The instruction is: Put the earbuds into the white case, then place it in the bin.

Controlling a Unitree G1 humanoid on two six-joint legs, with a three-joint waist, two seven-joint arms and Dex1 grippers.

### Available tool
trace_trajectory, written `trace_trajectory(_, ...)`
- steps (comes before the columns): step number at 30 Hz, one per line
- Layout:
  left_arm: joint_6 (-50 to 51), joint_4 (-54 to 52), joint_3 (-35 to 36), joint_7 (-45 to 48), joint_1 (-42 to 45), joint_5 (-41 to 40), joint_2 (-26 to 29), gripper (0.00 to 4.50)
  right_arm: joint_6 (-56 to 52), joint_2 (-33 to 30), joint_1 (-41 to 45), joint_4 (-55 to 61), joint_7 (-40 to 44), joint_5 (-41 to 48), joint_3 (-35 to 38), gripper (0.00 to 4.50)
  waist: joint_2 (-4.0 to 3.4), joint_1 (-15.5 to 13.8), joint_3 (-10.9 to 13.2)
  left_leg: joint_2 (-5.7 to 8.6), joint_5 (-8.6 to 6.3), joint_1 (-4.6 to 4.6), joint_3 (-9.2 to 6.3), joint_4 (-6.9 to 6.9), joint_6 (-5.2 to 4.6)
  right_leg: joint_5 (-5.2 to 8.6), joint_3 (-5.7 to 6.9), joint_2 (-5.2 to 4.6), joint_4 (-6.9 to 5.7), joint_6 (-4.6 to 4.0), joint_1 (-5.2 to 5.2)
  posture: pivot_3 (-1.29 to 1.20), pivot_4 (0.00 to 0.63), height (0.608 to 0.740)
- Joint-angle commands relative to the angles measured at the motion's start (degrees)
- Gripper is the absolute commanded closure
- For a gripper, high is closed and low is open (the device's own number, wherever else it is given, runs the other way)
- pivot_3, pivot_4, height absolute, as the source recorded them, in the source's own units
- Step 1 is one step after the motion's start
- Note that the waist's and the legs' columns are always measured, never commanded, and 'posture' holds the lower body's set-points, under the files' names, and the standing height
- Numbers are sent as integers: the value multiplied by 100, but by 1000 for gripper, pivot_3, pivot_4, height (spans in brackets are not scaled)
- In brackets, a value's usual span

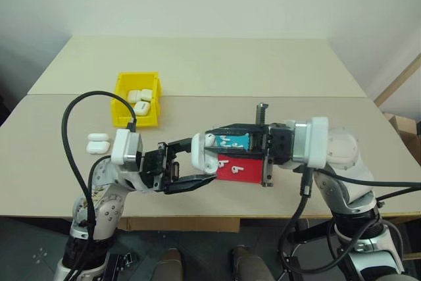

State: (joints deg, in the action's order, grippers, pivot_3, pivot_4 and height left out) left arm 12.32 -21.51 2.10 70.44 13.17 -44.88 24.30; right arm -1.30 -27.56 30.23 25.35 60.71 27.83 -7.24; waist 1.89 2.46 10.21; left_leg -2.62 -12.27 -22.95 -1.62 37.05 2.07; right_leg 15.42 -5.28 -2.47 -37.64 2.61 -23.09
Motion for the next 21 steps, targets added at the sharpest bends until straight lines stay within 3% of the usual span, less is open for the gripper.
trace_trajectory(1,-195,-225,-14,87,40,-101,-53,1717,-23,-98,3,-21,41,-9,22,2852,0,0,0,0,0,0,0,0,0,0,0,0,0,0,0,0,150,740)
trace_trajectory(4,-198,-204,5,103,38,-96,-58,1717,77,-131,-27,-11,49,-84,25,1886,0,-1,0,0,0,-1,0,0,0,0,0,0,1,0,-1,0,150,740)
trace_trajectory(21,-371,17,9,251,38,-35,-120,1717,-107,-494,-106,191,542,514,130,1886,0,-1,0,0,0,0,0,0,0,0,0,0,0,0,0,0,150,740)
